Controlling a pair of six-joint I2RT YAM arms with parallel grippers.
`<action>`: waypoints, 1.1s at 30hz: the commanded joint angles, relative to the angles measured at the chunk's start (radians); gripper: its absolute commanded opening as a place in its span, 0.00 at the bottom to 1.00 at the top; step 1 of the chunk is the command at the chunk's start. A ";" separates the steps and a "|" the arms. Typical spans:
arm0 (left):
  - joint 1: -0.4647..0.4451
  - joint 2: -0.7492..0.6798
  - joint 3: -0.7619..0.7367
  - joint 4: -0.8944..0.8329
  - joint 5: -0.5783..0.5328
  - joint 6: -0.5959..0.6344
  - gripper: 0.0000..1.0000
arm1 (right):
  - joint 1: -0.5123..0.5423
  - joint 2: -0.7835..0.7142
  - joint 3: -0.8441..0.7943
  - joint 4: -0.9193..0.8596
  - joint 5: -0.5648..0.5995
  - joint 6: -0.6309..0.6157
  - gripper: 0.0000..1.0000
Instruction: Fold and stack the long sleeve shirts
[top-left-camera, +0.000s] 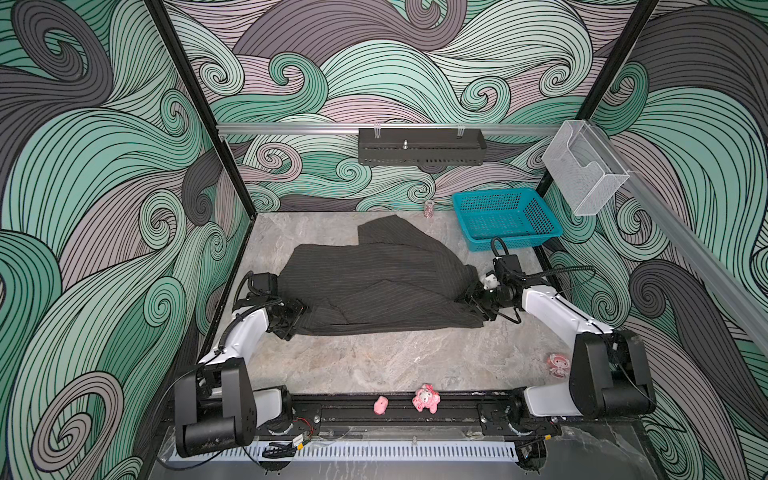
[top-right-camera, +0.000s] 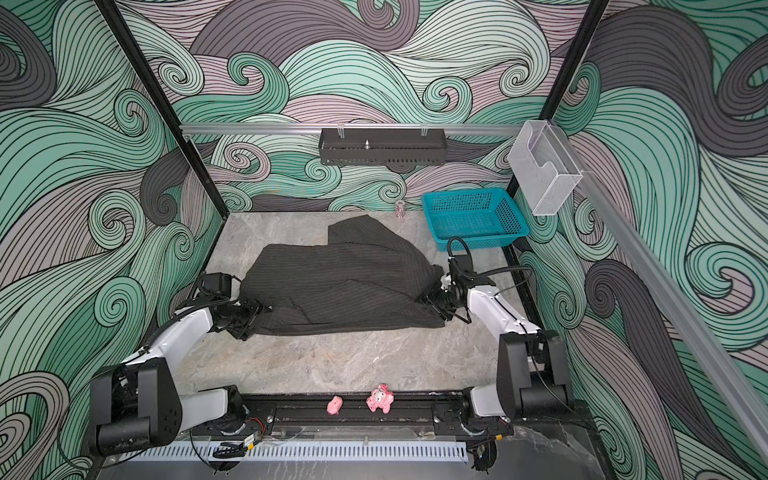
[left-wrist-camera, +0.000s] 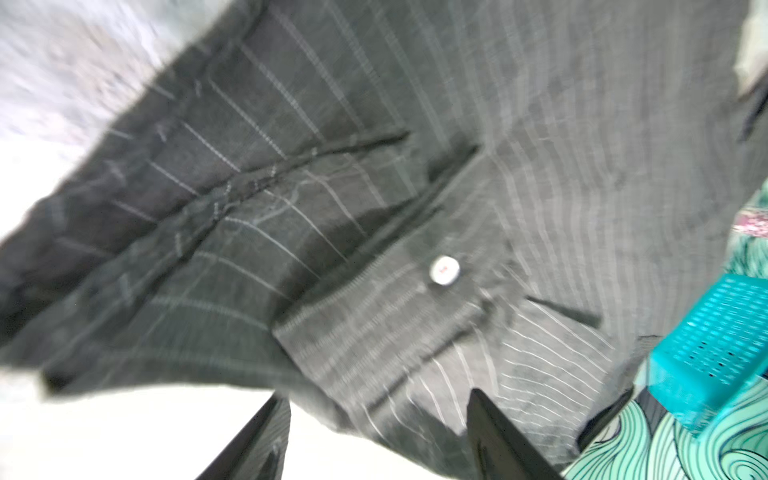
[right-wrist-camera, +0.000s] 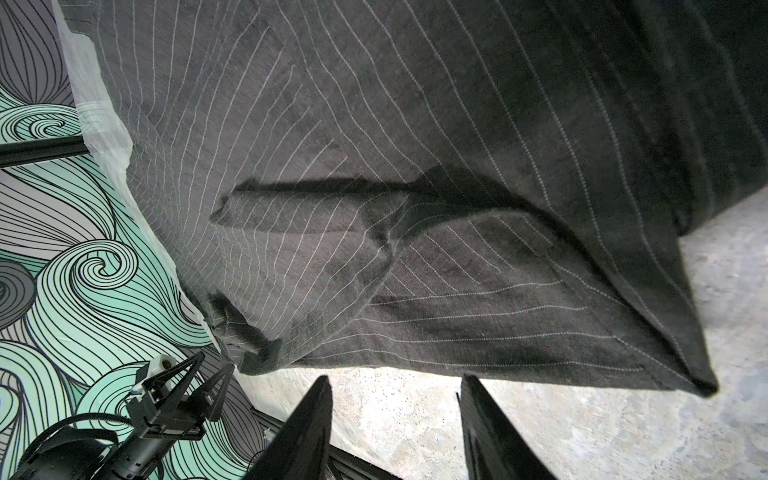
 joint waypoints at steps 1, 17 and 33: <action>0.012 -0.038 0.049 -0.089 -0.010 0.019 0.68 | 0.001 0.009 0.002 0.003 -0.006 -0.004 0.51; 0.033 0.238 0.098 0.034 -0.023 0.114 0.64 | 0.001 0.003 0.005 -0.009 -0.002 -0.009 0.51; 0.032 0.267 0.061 0.028 -0.036 0.139 0.67 | 0.001 0.022 0.000 0.009 -0.007 -0.004 0.50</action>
